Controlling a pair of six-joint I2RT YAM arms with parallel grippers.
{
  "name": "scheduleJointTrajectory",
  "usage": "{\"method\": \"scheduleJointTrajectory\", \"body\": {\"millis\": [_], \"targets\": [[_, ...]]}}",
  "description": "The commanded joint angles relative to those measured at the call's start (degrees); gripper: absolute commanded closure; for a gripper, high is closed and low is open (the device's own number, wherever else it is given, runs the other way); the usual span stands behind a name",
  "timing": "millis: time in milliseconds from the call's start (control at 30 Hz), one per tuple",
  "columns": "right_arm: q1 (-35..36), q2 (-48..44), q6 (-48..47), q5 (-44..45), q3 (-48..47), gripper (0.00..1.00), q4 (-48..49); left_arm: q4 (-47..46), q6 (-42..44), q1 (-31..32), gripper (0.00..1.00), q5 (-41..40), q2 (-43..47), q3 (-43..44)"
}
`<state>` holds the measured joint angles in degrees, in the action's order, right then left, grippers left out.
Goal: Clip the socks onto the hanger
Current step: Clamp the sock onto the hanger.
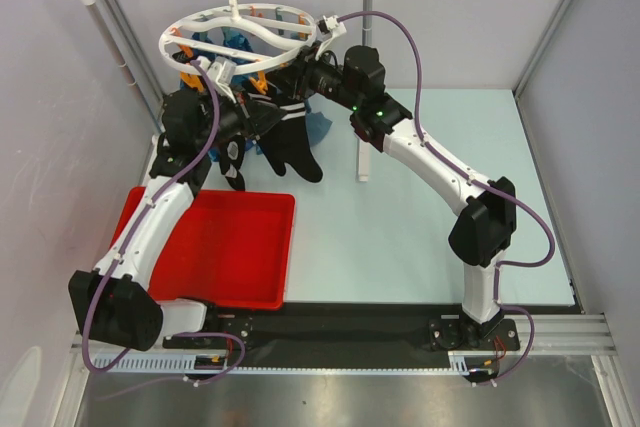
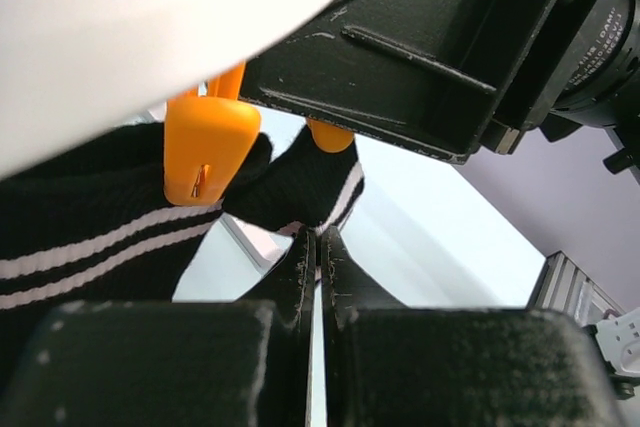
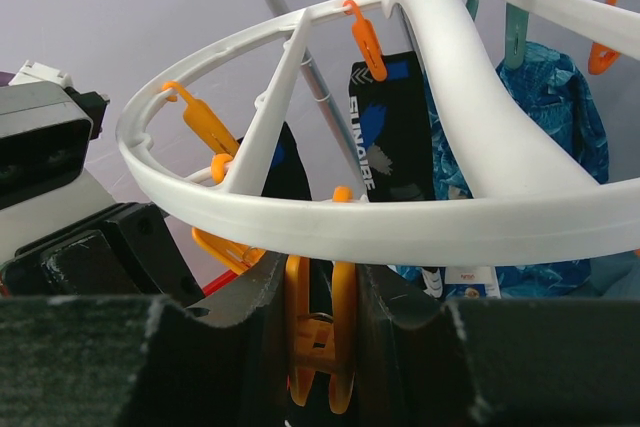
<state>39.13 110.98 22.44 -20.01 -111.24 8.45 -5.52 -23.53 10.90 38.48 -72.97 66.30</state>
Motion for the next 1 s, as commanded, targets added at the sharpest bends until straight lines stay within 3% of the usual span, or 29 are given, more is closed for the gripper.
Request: {"method": "scheduleJointTrajectory", "body": {"millis": [0,967], "targets": [[0.0,-2.0,0.3,-1.4,-3.0,1.00,1.0,-3.4,-0.6,-0.6,1.00,2.5,0.5,-0.4],[0.2,-2.5,0.2,-1.3,-2.1,1.00,1.0,-10.2,-4.6,-1.8,1.00,5.0,0.6,-1.9]]}}
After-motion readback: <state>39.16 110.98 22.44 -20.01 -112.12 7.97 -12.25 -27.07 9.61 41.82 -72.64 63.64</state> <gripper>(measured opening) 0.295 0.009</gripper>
